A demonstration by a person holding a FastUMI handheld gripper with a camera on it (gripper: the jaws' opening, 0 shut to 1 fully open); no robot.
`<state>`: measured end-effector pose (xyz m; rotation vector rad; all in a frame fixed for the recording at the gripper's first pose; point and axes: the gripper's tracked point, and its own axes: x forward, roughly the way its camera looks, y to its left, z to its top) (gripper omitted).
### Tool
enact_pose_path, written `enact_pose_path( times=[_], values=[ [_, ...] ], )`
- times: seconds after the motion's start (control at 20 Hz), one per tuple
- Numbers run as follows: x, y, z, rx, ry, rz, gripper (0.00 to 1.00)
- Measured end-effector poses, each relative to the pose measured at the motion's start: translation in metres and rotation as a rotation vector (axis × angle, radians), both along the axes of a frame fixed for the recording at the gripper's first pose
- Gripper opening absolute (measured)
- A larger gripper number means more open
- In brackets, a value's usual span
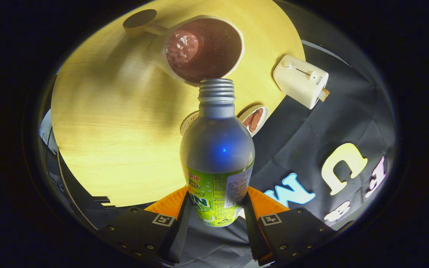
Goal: Take the bottle from table, then pour the juice into the cup, finally place the bottle on the coaster
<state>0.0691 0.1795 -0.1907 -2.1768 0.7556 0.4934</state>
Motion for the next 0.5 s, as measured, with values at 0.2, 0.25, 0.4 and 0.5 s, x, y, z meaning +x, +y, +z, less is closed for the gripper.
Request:
enact_pose_path(
  times=[0.2,0.25,0.4,0.5],
  values=[
    [-0.004,-0.003,-0.009,0.086,0.012,-0.020,0.68],
    [-0.004,-0.004,-0.011,0.109,0.011,-0.025,0.68],
    [-0.010,-0.014,-0.019,0.177,0.019,-0.066,0.69],
    [-0.017,-0.017,-0.025,0.238,0.026,-0.099,0.69]
  ],
)
